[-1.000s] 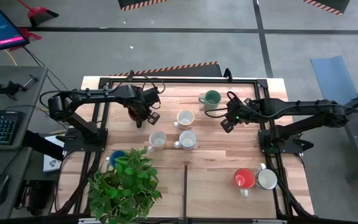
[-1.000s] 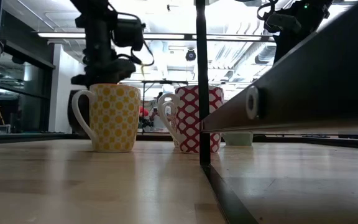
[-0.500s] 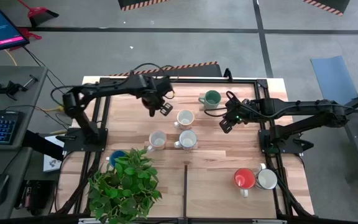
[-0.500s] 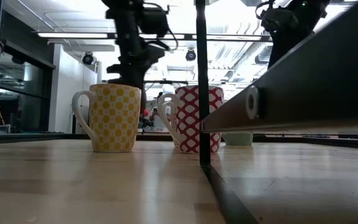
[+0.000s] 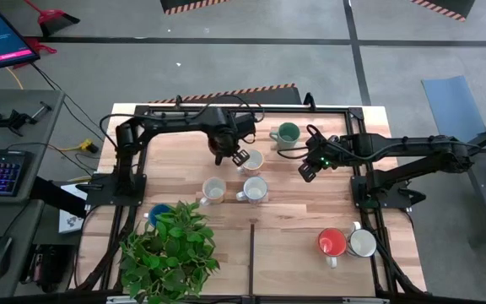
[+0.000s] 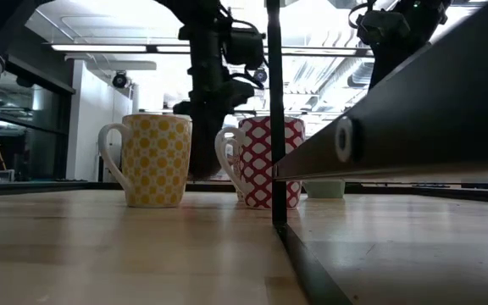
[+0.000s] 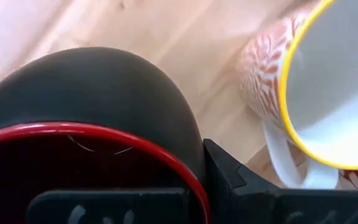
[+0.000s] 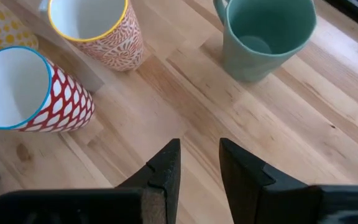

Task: Place coffee mugs
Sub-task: Move the black mug to the left of the orange patterned mug, then move the blue mug to the left of the shelf

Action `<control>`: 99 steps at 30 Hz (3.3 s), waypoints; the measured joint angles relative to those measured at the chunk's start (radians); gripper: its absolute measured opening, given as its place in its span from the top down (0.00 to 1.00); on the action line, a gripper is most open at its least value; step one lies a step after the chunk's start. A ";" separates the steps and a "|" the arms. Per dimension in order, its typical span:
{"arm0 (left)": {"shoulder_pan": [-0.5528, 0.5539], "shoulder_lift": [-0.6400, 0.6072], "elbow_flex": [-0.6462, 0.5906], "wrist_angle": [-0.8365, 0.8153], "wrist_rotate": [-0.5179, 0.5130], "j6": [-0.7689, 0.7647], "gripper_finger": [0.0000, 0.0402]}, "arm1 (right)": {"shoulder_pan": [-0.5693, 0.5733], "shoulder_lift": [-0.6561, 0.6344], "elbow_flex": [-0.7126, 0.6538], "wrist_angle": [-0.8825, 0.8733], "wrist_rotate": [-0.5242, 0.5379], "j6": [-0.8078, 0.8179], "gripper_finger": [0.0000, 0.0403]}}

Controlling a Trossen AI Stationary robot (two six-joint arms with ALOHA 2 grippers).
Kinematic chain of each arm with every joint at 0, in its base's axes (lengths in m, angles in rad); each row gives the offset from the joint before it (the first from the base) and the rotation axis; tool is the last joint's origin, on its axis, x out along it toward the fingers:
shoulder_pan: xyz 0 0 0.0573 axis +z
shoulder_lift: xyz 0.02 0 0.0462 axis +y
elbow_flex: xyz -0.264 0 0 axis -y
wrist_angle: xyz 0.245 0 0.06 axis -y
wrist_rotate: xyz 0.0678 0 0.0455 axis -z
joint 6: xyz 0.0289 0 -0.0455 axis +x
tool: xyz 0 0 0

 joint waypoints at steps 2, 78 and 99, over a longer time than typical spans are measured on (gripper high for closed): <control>-0.015 0.003 0.000 -0.001 0.001 -0.008 0.99 | 0.000 0.000 0.000 -0.002 -0.007 0.000 0.78; -0.122 0.053 0.068 -0.010 0.093 0.011 0.70 | 0.000 0.000 0.000 0.015 -0.094 0.034 0.78; -0.160 0.007 0.379 -0.459 -0.108 0.196 0.68 | 0.000 0.000 0.000 0.014 -0.094 0.034 0.78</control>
